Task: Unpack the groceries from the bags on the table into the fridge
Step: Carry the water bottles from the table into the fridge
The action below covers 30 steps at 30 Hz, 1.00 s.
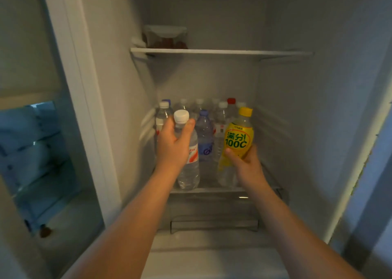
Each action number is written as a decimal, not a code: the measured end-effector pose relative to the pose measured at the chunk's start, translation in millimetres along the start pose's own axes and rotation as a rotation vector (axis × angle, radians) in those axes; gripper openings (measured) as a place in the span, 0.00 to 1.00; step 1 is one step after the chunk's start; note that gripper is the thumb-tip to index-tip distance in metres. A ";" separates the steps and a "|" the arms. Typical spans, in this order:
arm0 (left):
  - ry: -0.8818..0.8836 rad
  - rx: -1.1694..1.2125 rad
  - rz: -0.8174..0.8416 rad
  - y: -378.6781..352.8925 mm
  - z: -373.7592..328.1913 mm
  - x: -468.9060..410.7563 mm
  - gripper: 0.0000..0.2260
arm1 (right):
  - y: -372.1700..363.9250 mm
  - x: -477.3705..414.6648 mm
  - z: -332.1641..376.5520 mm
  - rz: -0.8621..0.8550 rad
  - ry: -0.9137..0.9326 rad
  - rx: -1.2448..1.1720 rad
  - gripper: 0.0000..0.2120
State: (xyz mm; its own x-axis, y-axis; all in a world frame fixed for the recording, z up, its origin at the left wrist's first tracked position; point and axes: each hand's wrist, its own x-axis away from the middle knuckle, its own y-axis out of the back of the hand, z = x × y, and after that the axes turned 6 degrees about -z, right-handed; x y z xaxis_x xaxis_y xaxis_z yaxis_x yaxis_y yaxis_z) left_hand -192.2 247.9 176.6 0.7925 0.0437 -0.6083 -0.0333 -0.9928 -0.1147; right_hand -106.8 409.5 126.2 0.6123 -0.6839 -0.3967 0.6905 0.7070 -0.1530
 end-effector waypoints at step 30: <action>0.263 -0.487 0.113 28.1 103.4 55.6 0.28 | -11.7 -12.0 -79.1 0.261 -0.001 0.573 0.18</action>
State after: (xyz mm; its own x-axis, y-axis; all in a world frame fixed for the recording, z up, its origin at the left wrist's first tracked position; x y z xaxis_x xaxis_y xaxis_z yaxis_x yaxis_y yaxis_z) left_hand -212.0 233.9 58.3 0.9275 -0.0330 -0.3725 0.1087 -0.9293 0.3531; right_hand -152.6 423.7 61.1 0.7886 -0.5024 -0.3546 0.6149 0.6416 0.4585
